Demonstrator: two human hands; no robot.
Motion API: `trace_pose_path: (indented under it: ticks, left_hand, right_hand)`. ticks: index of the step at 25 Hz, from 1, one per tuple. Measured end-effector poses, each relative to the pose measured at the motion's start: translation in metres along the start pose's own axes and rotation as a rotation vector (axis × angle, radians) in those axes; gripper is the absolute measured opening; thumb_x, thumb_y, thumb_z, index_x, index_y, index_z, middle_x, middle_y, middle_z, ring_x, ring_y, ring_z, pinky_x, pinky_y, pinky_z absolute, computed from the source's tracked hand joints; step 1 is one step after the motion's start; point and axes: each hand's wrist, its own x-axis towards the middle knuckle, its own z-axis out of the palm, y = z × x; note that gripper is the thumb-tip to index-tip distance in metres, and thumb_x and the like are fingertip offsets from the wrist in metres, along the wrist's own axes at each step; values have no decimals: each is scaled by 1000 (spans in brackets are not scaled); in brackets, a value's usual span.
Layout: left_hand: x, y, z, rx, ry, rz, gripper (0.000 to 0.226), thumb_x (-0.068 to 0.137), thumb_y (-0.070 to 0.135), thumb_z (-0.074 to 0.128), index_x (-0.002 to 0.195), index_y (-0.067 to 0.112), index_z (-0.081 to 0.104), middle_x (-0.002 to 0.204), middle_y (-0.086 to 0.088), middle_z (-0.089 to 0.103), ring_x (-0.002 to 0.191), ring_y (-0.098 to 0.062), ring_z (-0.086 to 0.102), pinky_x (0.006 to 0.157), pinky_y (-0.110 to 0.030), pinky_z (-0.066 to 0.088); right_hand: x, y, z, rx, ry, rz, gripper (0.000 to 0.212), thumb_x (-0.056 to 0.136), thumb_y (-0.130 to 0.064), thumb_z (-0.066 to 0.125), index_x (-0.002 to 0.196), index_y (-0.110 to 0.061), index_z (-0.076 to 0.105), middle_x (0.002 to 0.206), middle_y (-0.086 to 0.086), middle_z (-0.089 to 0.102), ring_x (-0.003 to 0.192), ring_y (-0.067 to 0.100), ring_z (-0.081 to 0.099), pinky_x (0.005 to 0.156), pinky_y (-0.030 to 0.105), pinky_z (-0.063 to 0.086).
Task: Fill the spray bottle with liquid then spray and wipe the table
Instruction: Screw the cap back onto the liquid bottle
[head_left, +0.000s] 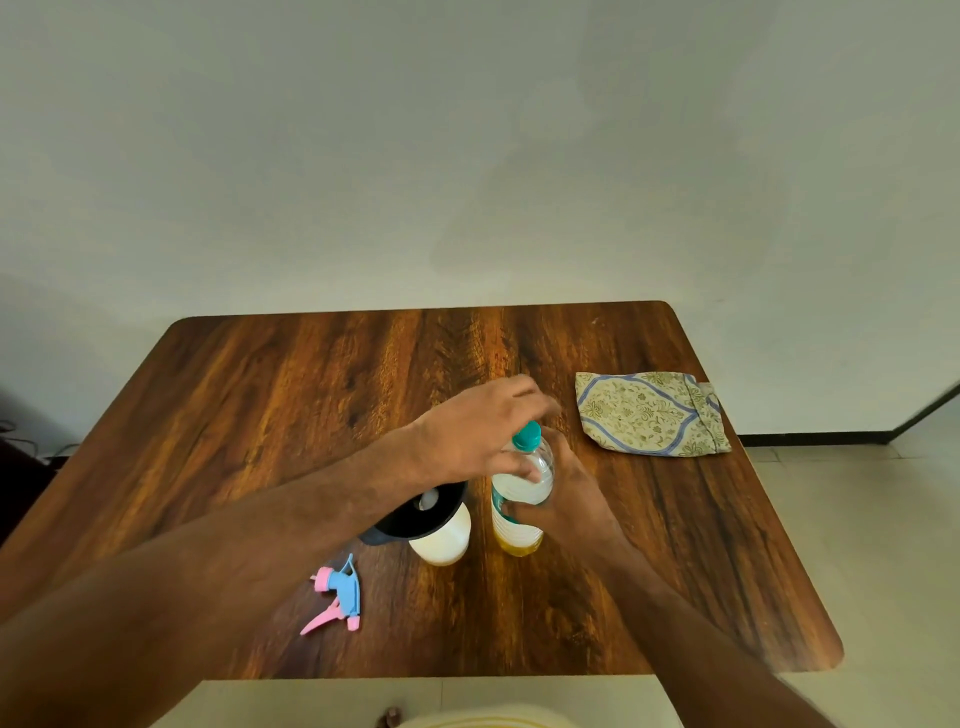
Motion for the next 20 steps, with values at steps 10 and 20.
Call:
trace_pose_path:
  ticks: [10, 20]
  left_hand:
    - [1, 13, -2, 65, 42, -235, 46, 90, 49, 64, 120, 15, 63, 112, -2, 67, 98, -16, 63, 87, -32, 54]
    - [7, 14, -4, 144, -4, -155, 48, 90, 49, 64, 119, 11, 62, 112, -6, 67, 100, -18, 63, 87, -33, 54]
  right_hand:
    - [0, 3, 0, -8, -10, 4, 98, 58, -38, 88, 138, -30, 32, 128, -10, 54, 116, 10, 53, 90, 30, 52]
    - [-4, -7, 0, 15, 12, 62, 92, 59, -34, 88, 134, -34, 34, 120, -17, 53, 109, 5, 54, 83, 26, 53]
